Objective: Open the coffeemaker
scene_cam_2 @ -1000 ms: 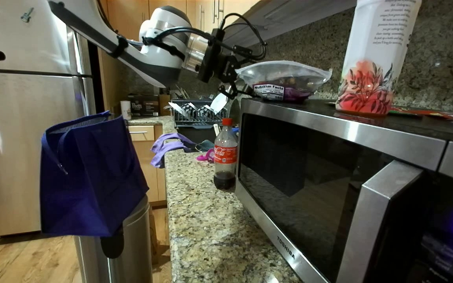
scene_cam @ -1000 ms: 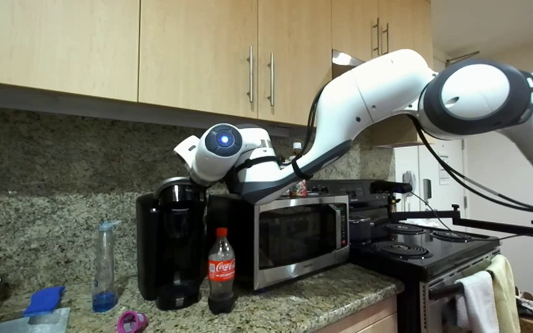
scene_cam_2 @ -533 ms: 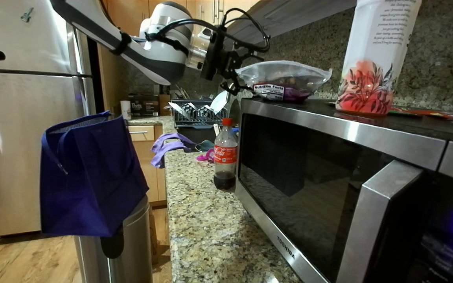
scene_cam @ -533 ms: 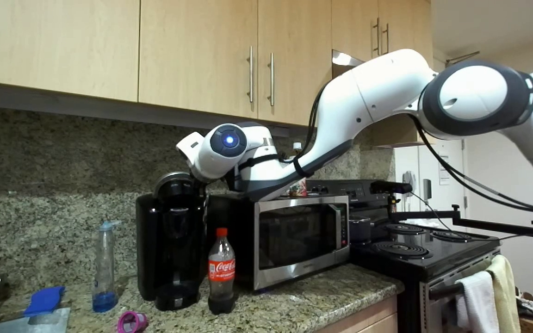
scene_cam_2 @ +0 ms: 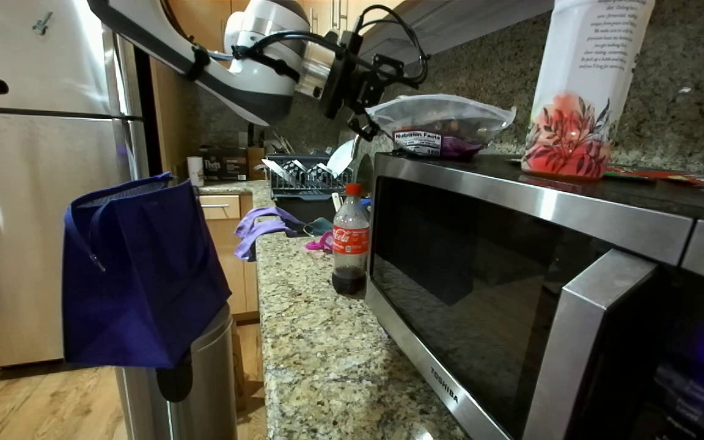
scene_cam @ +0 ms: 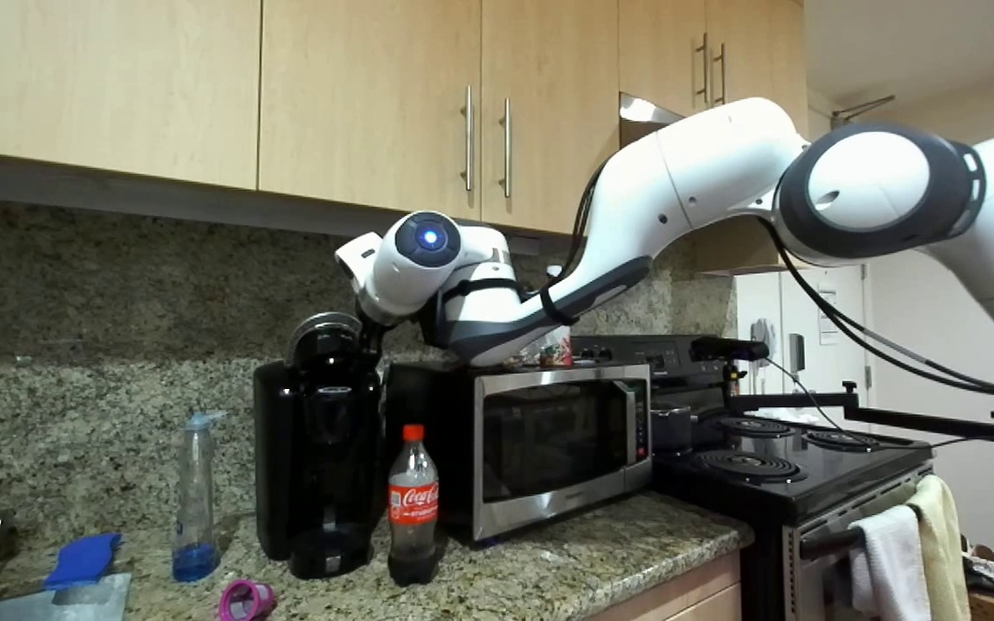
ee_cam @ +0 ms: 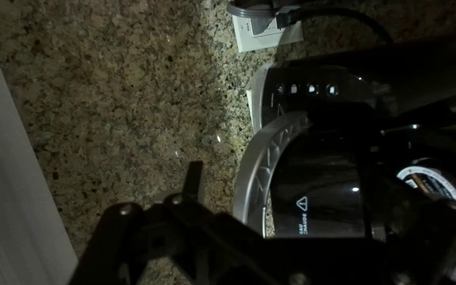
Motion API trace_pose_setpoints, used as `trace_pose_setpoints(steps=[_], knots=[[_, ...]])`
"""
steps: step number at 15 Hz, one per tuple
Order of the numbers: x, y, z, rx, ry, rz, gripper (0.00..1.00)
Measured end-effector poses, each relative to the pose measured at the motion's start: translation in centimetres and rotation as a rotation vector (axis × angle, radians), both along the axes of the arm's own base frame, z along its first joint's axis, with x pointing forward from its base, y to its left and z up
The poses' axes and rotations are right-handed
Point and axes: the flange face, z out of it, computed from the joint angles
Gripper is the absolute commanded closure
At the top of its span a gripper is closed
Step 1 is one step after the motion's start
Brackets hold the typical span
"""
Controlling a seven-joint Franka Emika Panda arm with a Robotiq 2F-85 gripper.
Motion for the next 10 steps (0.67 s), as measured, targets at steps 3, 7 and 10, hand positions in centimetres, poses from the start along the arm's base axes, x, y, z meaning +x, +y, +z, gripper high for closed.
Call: trace_pose_setpoints(steps=[3, 7, 10], knots=[[1.3, -0.7, 1.6, 0.034, -0.006, -0.005, 0.00], [2.9, -0.5, 1.8, 0.086, 0.030, 0.013, 0.00], [3.5, 0.3, 2.0, 0.147, 0.069, 0.044, 0.00]])
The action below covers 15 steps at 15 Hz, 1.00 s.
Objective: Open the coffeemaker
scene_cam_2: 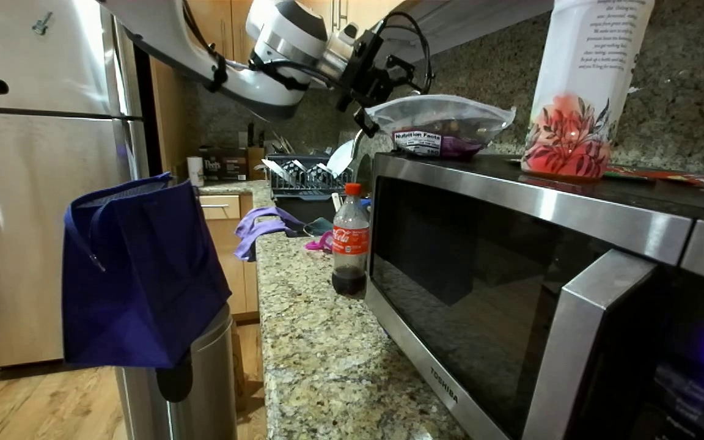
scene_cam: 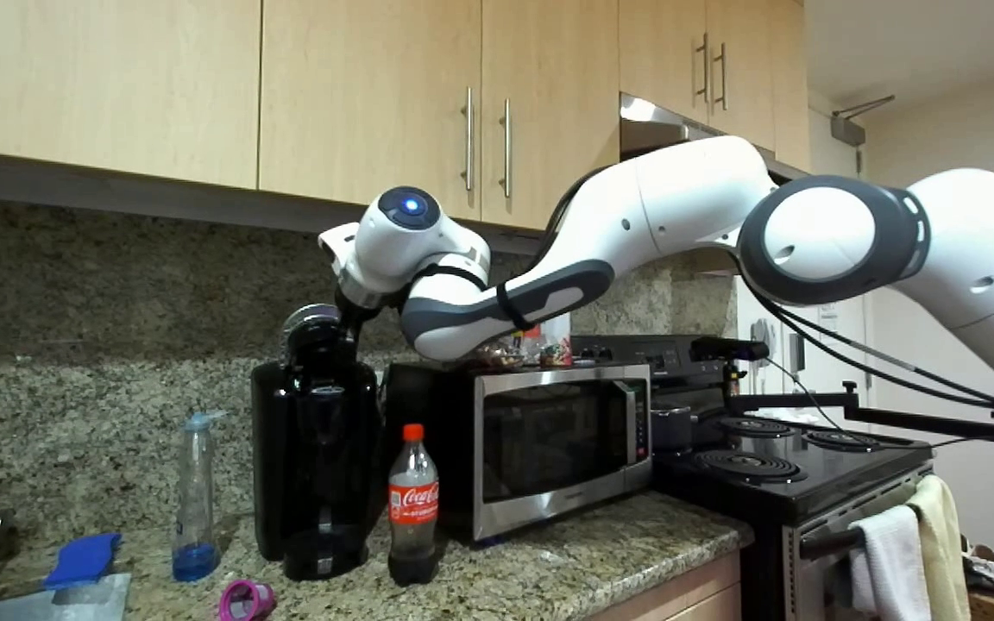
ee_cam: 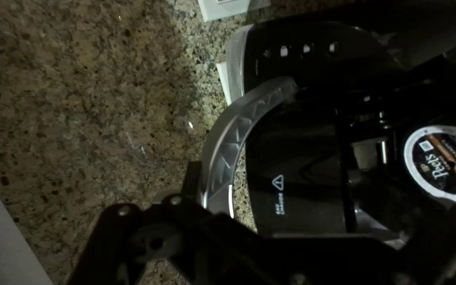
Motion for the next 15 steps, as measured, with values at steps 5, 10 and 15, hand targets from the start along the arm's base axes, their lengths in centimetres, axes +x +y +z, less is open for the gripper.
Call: trace_pose_setpoints(steps=[5, 10, 15], knots=[[-0.1, -0.7, 1.3, 0.104, 0.041, 0.020, 0.00], [-2.2, -0.6, 2.9, 0.258, 0.123, 0.087, 0.00], [-6.9, 0.4, 4.4, 0.403, 0.234, 0.145, 0.00]])
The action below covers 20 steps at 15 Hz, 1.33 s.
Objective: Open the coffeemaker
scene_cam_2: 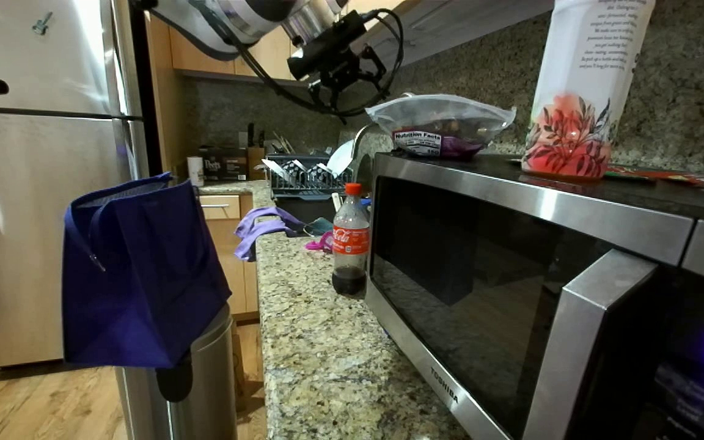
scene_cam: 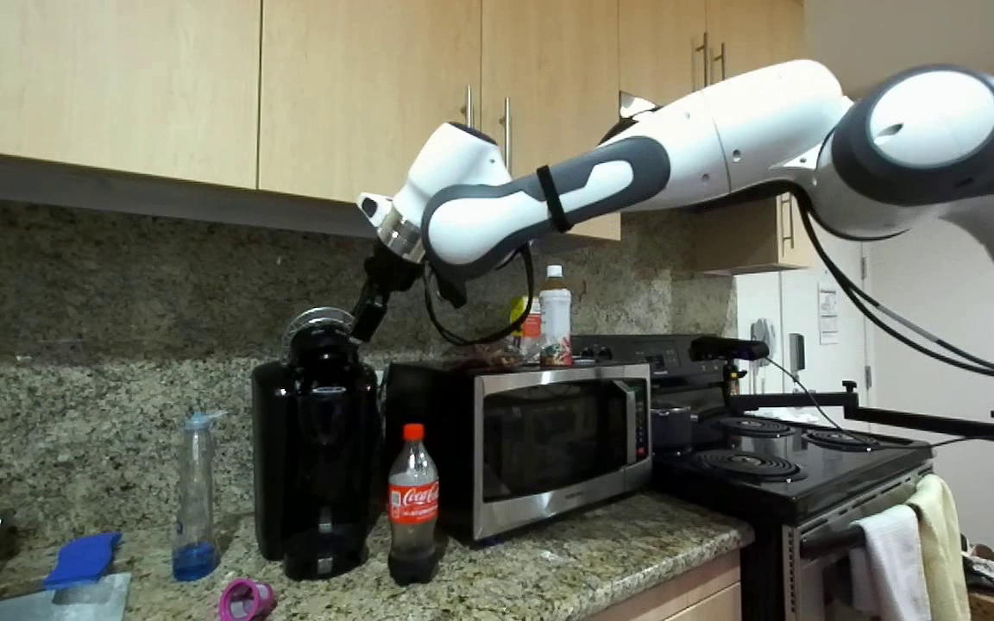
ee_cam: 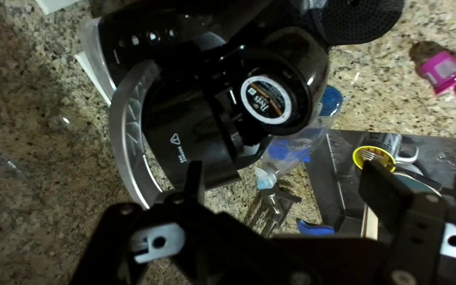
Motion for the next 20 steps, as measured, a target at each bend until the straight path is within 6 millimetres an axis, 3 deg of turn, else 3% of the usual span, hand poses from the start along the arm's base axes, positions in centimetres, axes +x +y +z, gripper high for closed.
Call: trace_pose_setpoints(steps=[5, 8, 16, 20], knots=[[-6.0, -0.5, 2.5, 0.103, 0.108, 0.046, 0.00], [-9.8, -1.9, 3.5, 0.155, 0.196, 0.084, 0.00], [-20.8, -10.6, 6.0, 0.271, 0.367, -0.002, 0.00], [-22.9, -13.4, 6.3, 0.344, 0.359, -0.136, 0.00]])
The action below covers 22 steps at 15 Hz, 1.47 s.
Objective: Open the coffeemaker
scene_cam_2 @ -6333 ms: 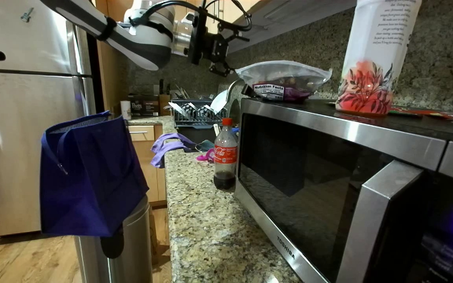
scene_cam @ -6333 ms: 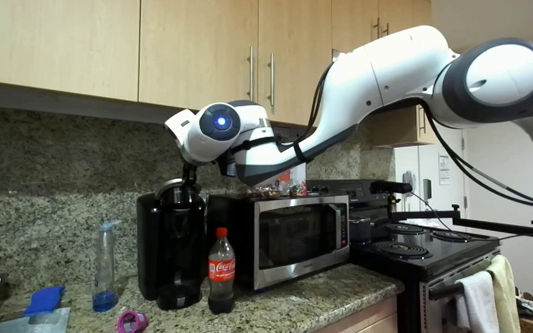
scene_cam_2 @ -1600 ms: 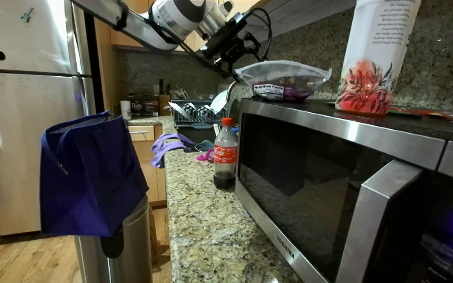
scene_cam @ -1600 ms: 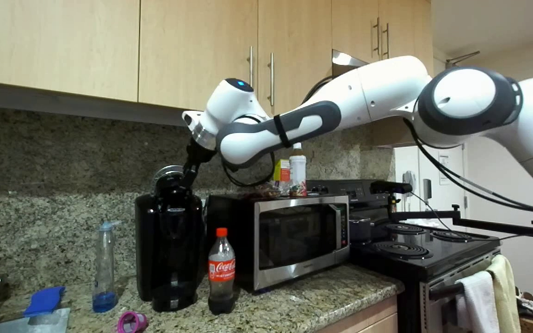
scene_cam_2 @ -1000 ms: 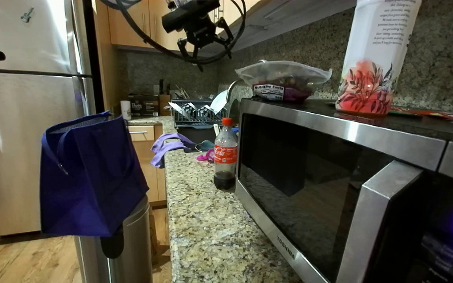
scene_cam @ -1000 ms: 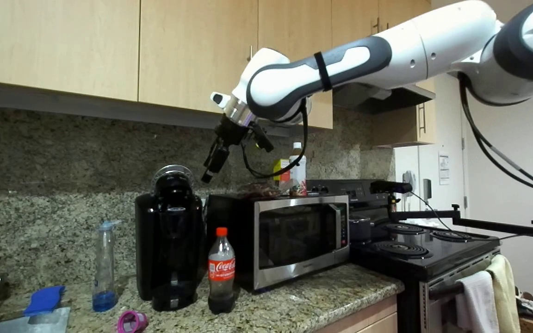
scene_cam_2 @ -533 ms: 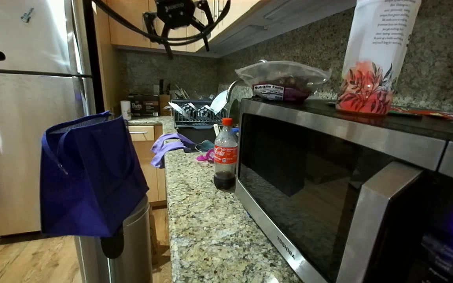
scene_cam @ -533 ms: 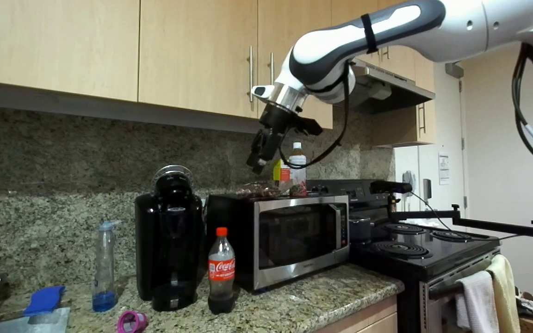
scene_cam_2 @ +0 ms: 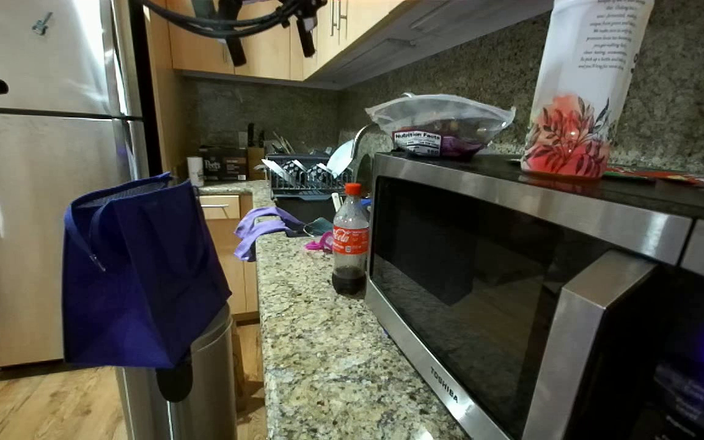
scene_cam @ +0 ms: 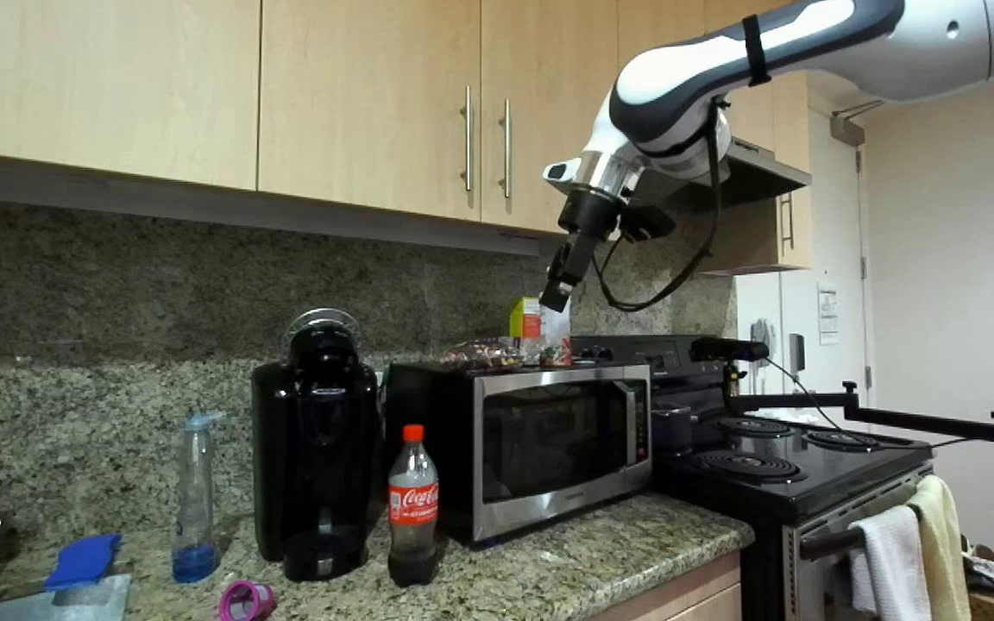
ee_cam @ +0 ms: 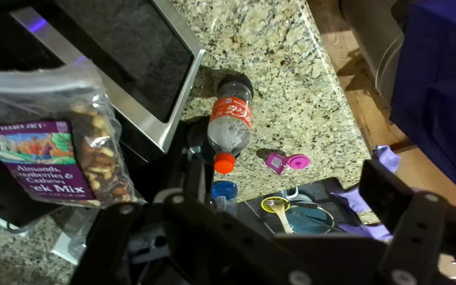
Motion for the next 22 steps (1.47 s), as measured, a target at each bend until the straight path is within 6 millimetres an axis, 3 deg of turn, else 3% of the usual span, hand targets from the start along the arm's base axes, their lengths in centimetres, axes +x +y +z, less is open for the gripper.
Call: trace_pose_setpoints(steps=[5, 11, 18, 22], knots=[[-0.3, -1.2, -1.0, 0.035, 0.047, -0.224, 0.00], [-1.1, -2.7, -4.1, 0.051, 0.230, -0.468, 0.00], [-1.7, -3.7, -7.6, 0.086, 0.425, -0.614, 0.00], [-1.5, -4.0, -8.2, 0.087, 0.452, -0.636, 0.00]])
